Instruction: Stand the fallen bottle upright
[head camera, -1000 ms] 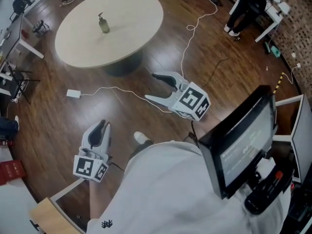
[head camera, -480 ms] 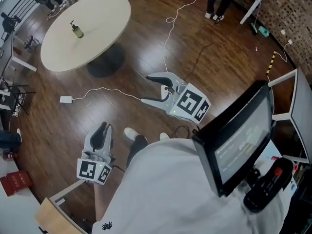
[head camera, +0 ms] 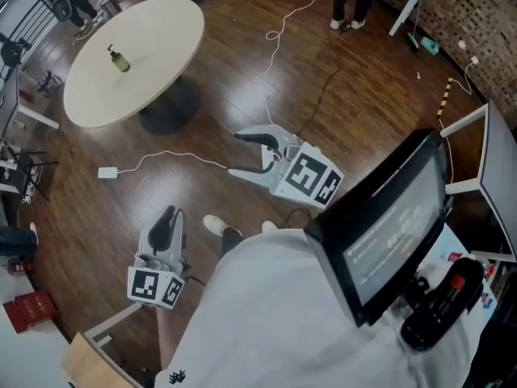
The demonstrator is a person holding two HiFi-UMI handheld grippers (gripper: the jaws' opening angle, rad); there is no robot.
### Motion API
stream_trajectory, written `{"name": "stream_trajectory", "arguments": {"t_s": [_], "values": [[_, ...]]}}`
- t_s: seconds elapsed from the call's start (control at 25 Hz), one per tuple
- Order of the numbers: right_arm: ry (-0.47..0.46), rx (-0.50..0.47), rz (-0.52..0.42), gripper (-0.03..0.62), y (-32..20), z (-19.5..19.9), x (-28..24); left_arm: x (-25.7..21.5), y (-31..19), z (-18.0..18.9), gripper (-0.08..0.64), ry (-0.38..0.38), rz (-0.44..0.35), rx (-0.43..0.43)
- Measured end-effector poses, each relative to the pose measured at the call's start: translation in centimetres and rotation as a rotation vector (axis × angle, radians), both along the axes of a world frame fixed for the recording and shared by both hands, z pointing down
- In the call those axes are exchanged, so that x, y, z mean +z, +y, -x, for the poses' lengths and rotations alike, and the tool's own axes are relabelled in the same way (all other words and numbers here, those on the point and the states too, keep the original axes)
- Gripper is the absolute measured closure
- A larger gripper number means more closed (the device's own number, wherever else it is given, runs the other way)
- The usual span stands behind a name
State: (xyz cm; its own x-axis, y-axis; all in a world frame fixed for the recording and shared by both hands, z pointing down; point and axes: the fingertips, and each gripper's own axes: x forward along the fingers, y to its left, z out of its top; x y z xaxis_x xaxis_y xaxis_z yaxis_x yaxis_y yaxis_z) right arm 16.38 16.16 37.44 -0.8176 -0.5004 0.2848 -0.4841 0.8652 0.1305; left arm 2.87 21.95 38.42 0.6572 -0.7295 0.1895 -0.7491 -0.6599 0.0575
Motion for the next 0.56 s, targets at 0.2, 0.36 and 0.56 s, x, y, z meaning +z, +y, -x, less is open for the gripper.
{"name": "stream_trajectory", "arguments": {"t_s": [0.2, 0.36, 0.56], "values": [[0.013, -0.014, 0.008, 0.337, -0.1, 1.1, 0.0, 0.3, 0.2, 0.9, 0.491, 0.003, 0.015, -0.011], [0.024, -0.024, 0.022, 0.342, -1.5, 2.3, 0.3, 0.5, -0.8, 2.2, 0.491, 0.008, 0.031, -0.027], [0.039, -0.038, 0.029, 0.348, -4.6, 4.6, 1.0, 1.0, -3.8, 4.6, 0.491, 0.011, 0.037, -0.041]]}}
